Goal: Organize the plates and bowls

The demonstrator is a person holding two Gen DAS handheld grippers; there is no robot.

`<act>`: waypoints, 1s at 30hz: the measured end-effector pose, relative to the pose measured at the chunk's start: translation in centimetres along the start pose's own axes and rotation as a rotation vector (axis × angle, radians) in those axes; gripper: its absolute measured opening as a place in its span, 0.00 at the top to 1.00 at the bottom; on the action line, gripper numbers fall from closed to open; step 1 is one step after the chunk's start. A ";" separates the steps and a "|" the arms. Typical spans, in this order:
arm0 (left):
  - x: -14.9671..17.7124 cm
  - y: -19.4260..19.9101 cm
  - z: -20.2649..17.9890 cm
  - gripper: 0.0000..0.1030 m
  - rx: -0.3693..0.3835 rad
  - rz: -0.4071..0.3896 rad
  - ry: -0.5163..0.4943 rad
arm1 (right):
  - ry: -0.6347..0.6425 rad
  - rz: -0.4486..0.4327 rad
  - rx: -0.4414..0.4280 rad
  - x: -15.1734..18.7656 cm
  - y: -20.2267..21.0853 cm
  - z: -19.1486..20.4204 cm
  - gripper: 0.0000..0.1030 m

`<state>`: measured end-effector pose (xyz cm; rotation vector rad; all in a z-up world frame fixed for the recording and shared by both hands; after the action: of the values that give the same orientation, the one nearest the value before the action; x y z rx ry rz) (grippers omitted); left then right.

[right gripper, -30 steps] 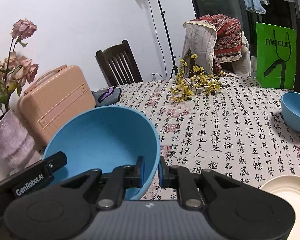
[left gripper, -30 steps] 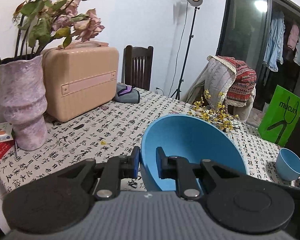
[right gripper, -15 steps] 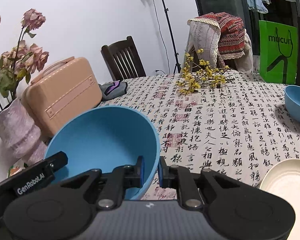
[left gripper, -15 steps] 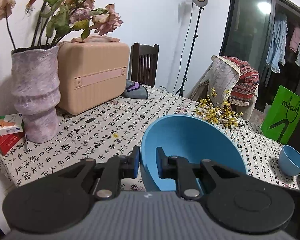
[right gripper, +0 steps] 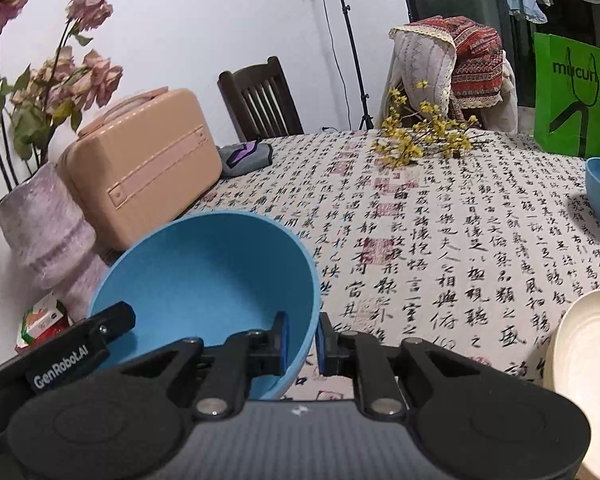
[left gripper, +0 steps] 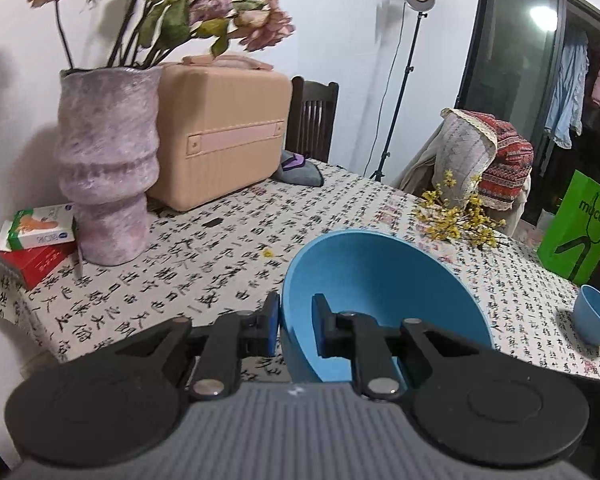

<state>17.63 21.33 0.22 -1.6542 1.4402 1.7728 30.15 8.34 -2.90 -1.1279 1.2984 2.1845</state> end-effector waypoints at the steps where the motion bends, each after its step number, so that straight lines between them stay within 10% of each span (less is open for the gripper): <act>1: 0.1 0.0 0.4 0.83 -0.002 0.003 0.004 | 0.002 0.004 -0.002 0.2 -0.1 0.3 0.87; 30: 4.7 -2.8 6.1 0.83 -0.005 0.098 0.080 | 0.054 0.108 0.028 5.8 -4.4 3.8 0.87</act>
<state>15.13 25.66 -6.25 -1.7018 1.5777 1.7813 27.68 13.31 -8.92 -1.1378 1.4390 2.2188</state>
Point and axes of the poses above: each gripper's, at about its wrist camera, not at the fingertips, and y roughly against the way its jaws point, z to its left, x to its underside, the point moved 10 cm from there along -y, roughly the way its jaws point, and after that the axes turned 5 degrees about -z, right-handed, at the moved point
